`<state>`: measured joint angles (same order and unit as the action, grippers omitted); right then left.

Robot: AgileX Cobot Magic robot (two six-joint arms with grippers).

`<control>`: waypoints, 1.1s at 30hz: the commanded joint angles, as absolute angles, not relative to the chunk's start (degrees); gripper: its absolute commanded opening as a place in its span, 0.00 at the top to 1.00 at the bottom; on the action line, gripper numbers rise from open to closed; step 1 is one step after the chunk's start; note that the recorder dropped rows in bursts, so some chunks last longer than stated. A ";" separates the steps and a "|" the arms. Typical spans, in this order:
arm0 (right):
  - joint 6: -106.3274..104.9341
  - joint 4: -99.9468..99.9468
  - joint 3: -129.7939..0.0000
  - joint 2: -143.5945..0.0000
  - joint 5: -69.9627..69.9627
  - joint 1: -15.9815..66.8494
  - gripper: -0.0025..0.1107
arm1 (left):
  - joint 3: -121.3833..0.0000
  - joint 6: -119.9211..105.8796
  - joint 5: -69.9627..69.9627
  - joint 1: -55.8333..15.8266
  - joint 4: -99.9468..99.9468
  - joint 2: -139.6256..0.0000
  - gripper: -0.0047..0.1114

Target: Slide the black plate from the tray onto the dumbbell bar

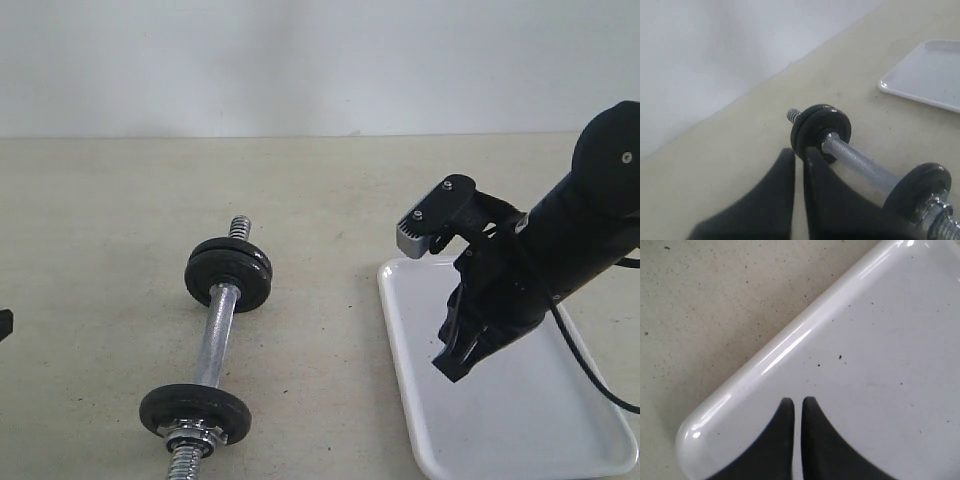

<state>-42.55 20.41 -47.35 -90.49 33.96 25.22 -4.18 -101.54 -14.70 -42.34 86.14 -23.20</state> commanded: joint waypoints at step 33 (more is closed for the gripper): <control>-35.81 25.40 -28.73 -35.24 17.49 25.14 0.98 | -3.99 -100.97 -15.29 -42.54 86.30 0.00 0.92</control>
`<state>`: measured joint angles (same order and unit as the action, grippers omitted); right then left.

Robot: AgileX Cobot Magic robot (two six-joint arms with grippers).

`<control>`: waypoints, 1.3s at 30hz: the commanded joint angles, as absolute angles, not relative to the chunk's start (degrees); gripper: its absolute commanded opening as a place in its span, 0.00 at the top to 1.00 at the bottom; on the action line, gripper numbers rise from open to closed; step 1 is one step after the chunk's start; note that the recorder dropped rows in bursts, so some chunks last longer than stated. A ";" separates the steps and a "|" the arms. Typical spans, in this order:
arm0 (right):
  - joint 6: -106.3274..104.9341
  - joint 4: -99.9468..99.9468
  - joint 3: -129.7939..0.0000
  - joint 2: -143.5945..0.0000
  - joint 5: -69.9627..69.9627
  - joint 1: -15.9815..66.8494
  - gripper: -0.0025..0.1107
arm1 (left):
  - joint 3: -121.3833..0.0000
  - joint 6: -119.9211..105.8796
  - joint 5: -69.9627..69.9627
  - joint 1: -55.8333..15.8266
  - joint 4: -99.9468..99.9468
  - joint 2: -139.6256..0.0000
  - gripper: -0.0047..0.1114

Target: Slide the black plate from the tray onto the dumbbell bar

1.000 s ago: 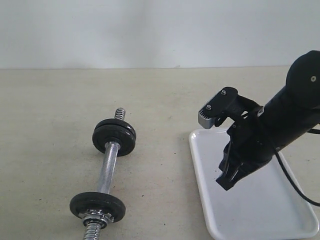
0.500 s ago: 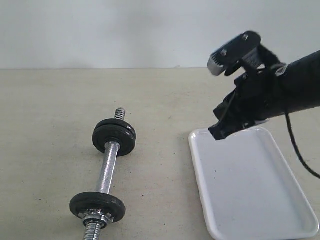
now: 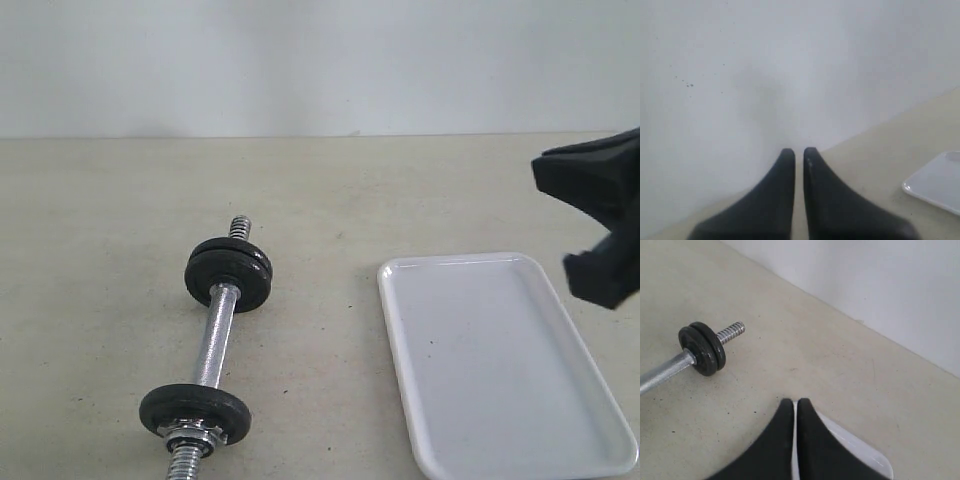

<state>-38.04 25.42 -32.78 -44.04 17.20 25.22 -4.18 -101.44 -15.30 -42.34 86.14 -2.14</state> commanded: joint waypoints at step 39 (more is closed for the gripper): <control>-29.86 21.80 -26.68 -12.55 25.05 10.41 0.98 | -4.78 -111.49 -36.06 -42.44 27.51 0.00 0.92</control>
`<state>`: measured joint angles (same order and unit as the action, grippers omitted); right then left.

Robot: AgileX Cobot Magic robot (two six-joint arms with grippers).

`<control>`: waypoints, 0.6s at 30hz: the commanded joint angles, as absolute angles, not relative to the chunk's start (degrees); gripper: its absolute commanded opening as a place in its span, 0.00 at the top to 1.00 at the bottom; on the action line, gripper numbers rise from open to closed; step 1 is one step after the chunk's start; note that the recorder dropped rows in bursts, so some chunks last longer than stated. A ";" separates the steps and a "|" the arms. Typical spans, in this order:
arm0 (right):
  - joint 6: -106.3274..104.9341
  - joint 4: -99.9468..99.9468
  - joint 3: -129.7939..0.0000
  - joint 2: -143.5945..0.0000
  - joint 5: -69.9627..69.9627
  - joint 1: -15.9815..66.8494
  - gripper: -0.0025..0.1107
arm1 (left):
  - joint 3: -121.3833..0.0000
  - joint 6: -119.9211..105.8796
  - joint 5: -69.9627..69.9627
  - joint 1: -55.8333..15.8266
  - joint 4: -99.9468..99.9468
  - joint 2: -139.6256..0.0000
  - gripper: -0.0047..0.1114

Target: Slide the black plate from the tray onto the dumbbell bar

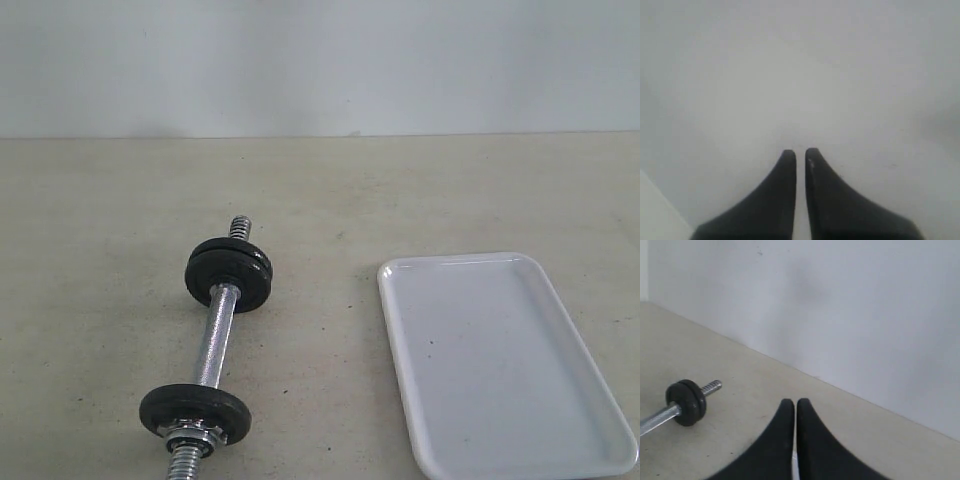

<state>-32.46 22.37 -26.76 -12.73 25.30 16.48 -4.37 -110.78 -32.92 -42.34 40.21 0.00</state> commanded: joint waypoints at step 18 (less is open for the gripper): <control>-26.09 20.90 -26.58 -12.55 28.94 -1.69 0.98 | -4.56 -5.26 -30.72 -42.44 -25.17 0.00 0.92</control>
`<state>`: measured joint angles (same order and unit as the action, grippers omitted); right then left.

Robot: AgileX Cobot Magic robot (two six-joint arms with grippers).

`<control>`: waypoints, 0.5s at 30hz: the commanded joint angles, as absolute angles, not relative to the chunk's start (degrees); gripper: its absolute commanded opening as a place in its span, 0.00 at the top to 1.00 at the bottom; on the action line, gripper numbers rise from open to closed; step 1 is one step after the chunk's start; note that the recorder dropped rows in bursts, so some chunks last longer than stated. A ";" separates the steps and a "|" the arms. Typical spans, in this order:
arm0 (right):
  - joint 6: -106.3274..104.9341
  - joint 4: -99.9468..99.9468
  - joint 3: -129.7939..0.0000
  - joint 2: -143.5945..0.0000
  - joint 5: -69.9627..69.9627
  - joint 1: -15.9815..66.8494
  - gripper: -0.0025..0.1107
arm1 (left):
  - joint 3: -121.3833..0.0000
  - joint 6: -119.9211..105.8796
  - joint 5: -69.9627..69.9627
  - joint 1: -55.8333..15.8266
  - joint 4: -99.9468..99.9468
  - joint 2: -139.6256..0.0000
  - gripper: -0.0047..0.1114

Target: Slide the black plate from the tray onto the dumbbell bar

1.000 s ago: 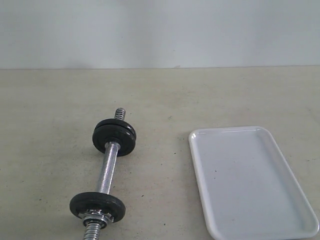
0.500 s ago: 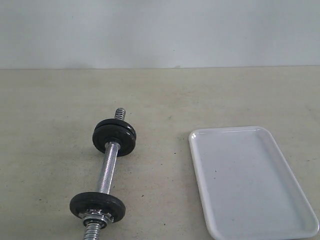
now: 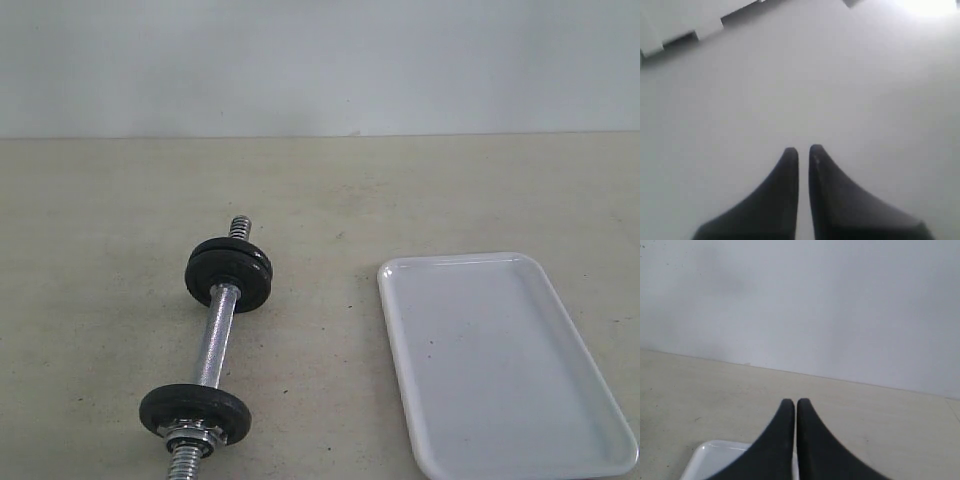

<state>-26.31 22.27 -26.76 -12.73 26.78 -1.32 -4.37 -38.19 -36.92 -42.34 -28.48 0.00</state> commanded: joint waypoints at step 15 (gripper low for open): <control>-24.51 21.72 -10.53 0.00 19.96 -1.69 0.98 | -4.56 27.39 6.20 -42.44 -23.35 0.00 0.92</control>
